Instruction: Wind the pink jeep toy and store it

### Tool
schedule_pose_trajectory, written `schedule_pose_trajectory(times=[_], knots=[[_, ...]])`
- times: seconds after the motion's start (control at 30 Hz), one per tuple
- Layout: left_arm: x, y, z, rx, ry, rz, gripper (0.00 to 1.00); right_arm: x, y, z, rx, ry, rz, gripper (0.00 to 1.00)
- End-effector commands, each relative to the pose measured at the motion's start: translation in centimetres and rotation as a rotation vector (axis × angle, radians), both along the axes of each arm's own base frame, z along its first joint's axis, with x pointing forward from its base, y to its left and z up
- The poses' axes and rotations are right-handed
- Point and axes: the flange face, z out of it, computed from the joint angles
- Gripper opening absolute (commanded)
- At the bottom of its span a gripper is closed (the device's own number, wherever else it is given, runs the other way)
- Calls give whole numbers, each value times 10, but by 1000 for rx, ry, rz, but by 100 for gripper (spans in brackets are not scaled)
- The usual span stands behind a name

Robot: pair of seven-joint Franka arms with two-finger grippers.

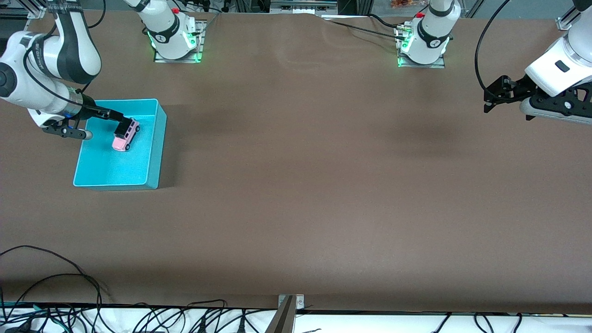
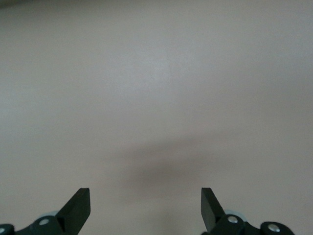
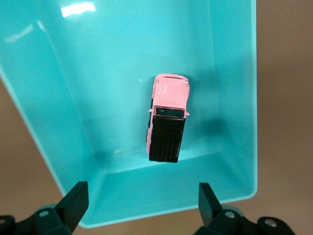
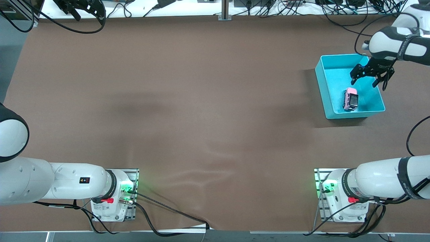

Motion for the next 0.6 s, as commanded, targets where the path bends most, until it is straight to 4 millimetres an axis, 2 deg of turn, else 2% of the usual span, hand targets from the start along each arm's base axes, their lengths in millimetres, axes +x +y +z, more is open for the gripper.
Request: schedule_pose_trajectory(times=[0.0,0.33,0.37,0.57], knots=[[3,1,5,6,4,13,100,7,8,40,28,18,-5,100],[3,6,6,4,3,20,100,22,10,96,67,46,-21,100],[3,2,5,4,4,14,100,24,12,110,68,53,-17,100],[4,3,11,3,-8,15,100,29,22,123,64,43,5,100]])
